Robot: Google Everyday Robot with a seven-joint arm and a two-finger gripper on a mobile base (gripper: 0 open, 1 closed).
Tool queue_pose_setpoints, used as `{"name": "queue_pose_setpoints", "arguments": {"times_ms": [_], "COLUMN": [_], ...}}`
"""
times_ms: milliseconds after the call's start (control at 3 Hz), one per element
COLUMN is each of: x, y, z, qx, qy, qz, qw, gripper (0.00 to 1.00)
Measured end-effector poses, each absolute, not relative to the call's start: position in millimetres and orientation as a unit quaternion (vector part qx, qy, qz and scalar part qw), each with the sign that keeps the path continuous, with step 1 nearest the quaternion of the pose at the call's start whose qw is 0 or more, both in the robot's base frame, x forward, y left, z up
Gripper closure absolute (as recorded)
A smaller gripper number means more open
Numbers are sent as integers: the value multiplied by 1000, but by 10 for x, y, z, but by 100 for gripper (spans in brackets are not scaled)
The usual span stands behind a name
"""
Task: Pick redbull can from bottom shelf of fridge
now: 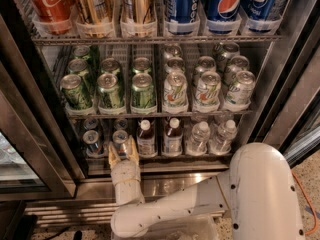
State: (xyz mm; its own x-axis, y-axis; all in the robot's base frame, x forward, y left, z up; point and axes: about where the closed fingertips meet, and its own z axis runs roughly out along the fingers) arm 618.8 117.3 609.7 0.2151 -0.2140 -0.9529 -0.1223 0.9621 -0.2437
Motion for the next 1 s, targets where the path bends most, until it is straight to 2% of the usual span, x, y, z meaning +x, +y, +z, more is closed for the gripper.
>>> {"name": "queue_pose_setpoints", "arguments": {"times_ms": [667,1000], "x": [6184,6184], "y": [1123,1124], "z": [6042,6043], "qx": [-124,-124], "qy": [633,633], "qz": [-11,-11], "qw": [764,764], "gripper": [94,100]}}
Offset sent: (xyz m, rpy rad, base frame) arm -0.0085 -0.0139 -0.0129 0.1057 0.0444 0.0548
